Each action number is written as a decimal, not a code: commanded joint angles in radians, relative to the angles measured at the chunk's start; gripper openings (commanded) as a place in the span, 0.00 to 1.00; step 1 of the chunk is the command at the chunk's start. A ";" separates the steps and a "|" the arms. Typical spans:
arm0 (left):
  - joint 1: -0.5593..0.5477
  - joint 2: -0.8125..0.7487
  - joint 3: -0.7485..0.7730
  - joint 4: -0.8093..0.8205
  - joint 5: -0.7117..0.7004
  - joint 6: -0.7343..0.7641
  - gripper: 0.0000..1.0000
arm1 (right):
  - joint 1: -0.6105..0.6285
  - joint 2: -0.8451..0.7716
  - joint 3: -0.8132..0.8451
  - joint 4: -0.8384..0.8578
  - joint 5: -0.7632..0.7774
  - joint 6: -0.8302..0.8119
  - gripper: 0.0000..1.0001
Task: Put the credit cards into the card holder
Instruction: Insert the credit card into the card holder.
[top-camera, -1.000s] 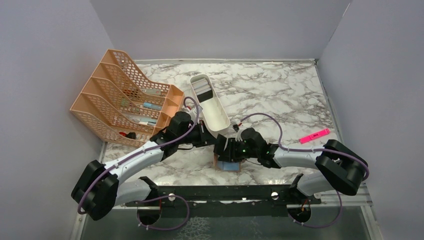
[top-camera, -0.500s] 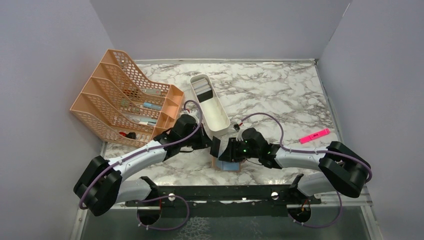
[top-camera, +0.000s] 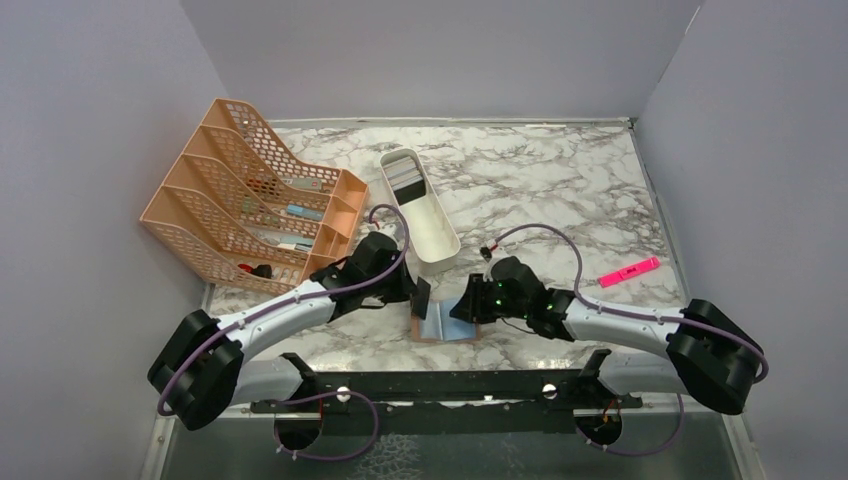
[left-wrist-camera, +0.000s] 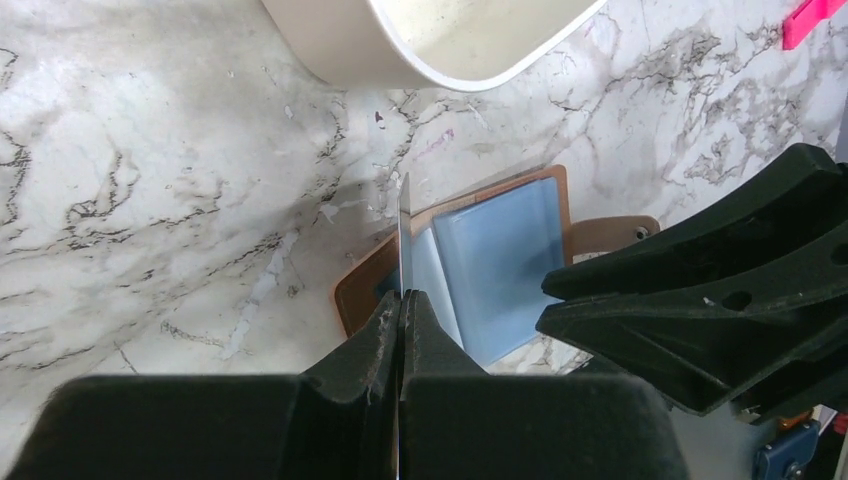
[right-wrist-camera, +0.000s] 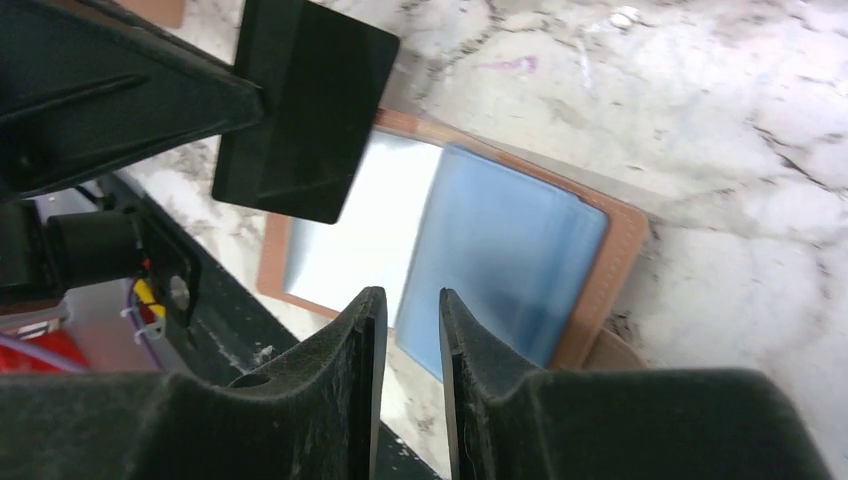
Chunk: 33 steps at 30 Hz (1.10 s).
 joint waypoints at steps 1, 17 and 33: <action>-0.006 -0.018 -0.045 0.079 0.037 -0.045 0.00 | 0.005 -0.021 -0.034 -0.079 0.103 -0.019 0.30; -0.010 -0.113 -0.303 0.414 0.110 -0.334 0.00 | 0.005 0.029 -0.146 0.008 0.107 0.056 0.27; -0.025 -0.194 -0.404 0.522 0.059 -0.423 0.00 | 0.005 0.015 -0.148 -0.014 0.121 0.070 0.26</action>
